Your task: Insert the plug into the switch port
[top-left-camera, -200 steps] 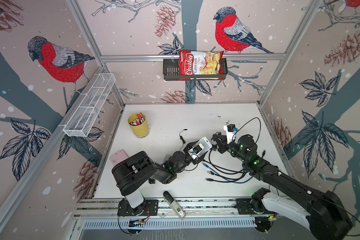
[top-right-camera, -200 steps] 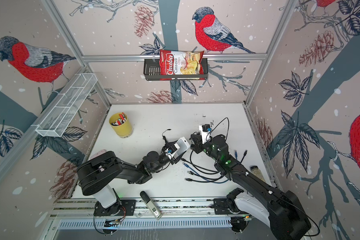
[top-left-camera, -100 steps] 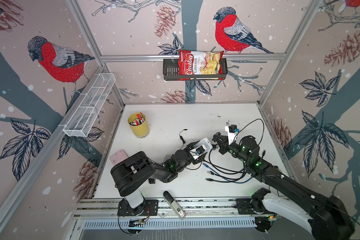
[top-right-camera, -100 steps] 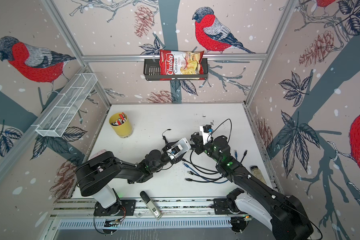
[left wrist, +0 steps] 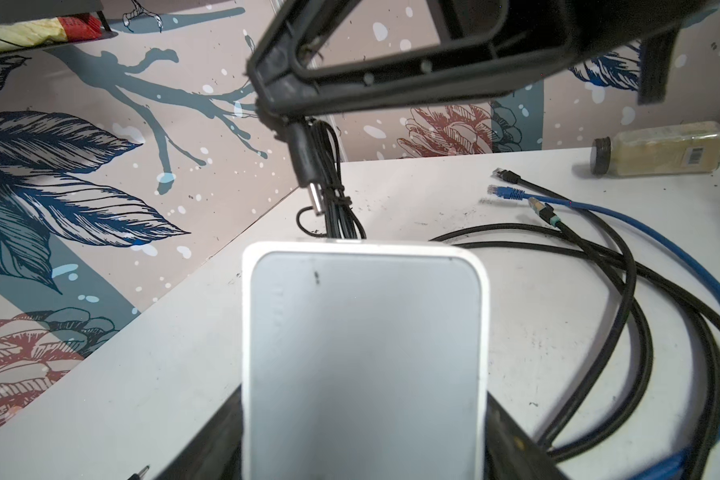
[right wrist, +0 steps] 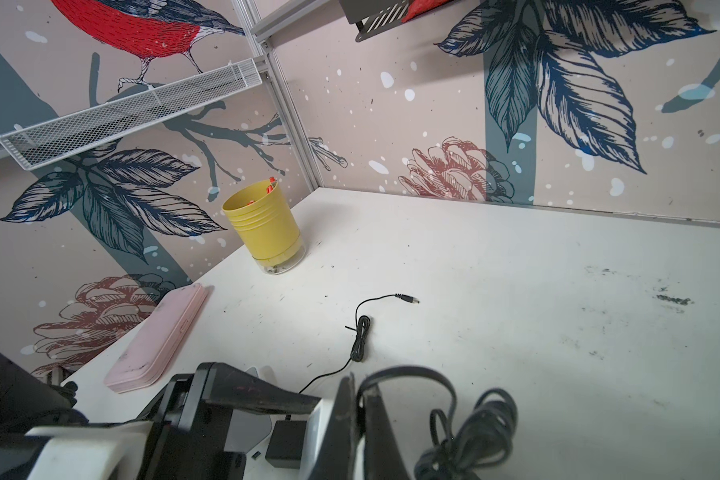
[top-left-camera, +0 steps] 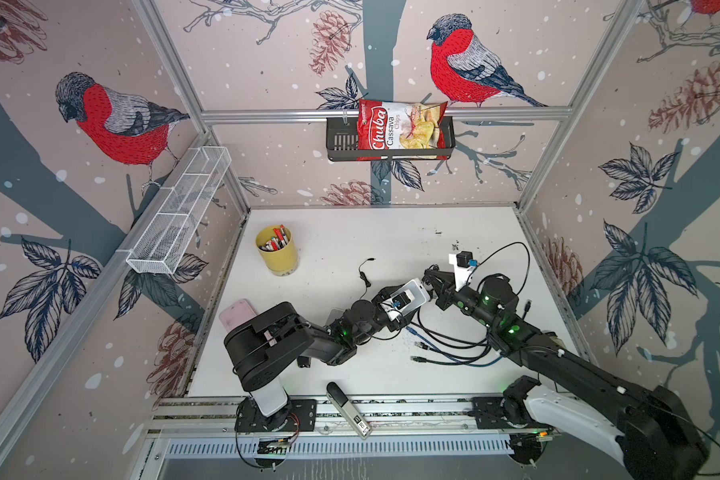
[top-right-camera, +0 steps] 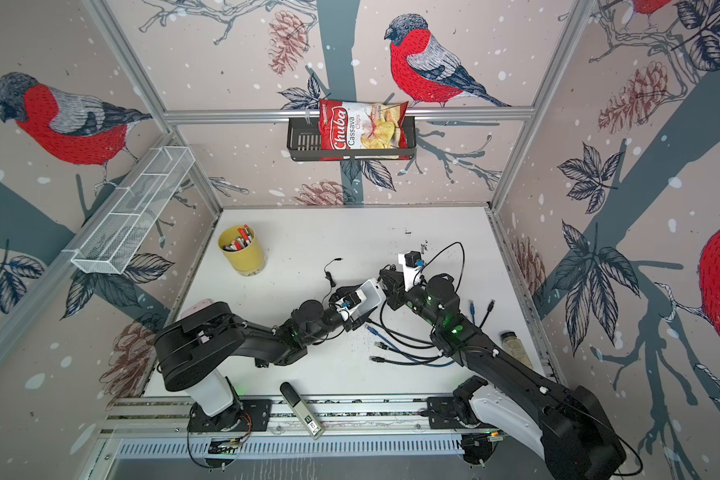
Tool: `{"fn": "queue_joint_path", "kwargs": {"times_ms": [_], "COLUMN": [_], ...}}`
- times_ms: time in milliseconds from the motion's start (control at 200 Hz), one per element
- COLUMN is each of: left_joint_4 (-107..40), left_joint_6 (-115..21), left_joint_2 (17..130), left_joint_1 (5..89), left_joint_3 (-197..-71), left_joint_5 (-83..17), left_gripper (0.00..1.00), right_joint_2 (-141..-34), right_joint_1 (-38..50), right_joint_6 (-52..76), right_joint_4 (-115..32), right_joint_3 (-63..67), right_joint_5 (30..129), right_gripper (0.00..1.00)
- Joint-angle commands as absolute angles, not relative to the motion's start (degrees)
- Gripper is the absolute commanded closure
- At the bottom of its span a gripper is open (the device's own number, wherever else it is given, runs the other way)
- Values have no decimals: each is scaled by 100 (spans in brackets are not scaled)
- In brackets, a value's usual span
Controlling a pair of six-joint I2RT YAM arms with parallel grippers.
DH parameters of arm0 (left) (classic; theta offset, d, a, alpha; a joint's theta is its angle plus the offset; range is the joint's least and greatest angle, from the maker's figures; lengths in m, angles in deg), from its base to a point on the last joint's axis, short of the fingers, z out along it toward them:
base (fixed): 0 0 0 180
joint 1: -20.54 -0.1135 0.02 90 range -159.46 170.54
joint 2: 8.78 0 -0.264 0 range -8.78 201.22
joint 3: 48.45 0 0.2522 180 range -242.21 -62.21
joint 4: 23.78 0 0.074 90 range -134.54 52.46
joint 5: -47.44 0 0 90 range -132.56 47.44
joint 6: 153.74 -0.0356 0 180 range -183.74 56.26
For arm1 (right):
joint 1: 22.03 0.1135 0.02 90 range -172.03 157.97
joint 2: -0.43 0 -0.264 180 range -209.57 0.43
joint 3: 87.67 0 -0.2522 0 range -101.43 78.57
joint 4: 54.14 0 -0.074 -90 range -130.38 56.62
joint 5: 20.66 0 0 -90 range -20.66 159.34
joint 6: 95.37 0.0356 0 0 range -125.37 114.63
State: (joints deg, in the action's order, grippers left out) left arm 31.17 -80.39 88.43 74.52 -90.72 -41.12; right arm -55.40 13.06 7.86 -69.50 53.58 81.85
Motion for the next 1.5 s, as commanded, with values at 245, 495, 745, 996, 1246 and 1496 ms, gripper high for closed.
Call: {"fn": "queue_joint_path", "kwargs": {"times_ms": [245, 495, 745, 996, 1246, 1496], "left_joint_4": [3611, 3586, 3585, 3674, 3718, 3743], "left_joint_6": [-7817, -7719, -7690, -7675, -7640, -7601], "left_joint_2": [8859, 8902, 8923, 8885, 8909, 8892], "left_joint_1": [7468, 7466, 7464, 7468, 7464, 7468], "left_joint_3": [-9102, -9147, -9136, -9089, -9103, -9120], "left_joint_5": [-4029, -3948, -3930, -4009, -4036, -4060], "left_gripper": [100, 100, 100, 100, 100, 100], "right_joint_2": [-5437, -5494, -5490, -5548, -5429, -5405], "right_joint_1": [1357, 1374, 1392, 1426, 1487, 1559], "right_joint_6": [729, 786, 841, 851, 886, 937], "right_joint_4": [-7153, -7376, -7529, -7456, -7372, -7382], "right_joint_3": [5510, 5510, 5511, 5576, 5664, 5719], "right_joint_5": [8059, 8032, 7982, 7995, 7968, 7962], "right_gripper": [100, 100, 100, 100, 100, 100]}}
